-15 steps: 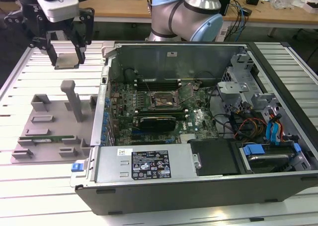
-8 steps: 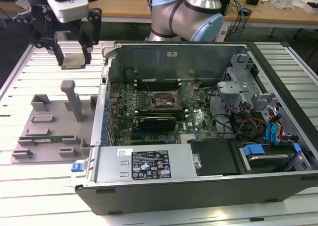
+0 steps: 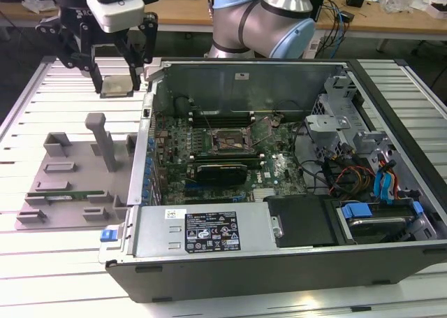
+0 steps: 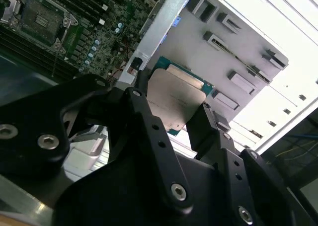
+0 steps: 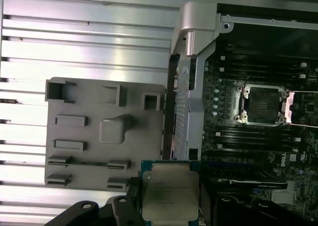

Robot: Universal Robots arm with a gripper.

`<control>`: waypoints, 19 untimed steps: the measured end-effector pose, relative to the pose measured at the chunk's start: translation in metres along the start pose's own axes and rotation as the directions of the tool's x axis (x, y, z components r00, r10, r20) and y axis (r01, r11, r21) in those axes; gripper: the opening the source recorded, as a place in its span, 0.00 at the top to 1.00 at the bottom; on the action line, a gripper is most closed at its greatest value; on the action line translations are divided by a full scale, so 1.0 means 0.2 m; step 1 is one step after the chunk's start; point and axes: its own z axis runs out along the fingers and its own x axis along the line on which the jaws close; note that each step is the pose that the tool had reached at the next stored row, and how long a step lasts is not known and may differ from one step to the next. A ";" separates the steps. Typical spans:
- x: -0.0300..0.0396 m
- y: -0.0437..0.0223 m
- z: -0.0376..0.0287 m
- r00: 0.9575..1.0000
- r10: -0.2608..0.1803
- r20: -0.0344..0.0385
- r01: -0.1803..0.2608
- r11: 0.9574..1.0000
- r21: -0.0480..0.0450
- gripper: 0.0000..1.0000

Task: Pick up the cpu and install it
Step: 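Pick up the cpu and move it towards the insertion slot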

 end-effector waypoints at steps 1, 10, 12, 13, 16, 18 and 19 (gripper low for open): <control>-0.006 0.000 0.000 1.000 0.000 0.000 0.000 1.000 0.000 0.45; -0.095 -0.005 0.010 1.000 0.000 0.000 0.000 1.000 0.000 0.45; -0.108 -0.006 0.012 1.000 0.000 0.000 0.000 1.000 0.000 0.45; -0.125 -0.007 0.014 1.000 0.000 0.000 0.000 1.000 0.000 0.45; -0.159 -0.009 0.021 1.000 0.000 0.000 0.000 1.000 0.000 0.45; -0.187 -0.010 0.026 1.000 0.000 0.000 0.000 1.000 0.000 0.45; -0.198 -0.010 0.028 1.000 0.000 0.000 0.000 1.000 0.000 0.45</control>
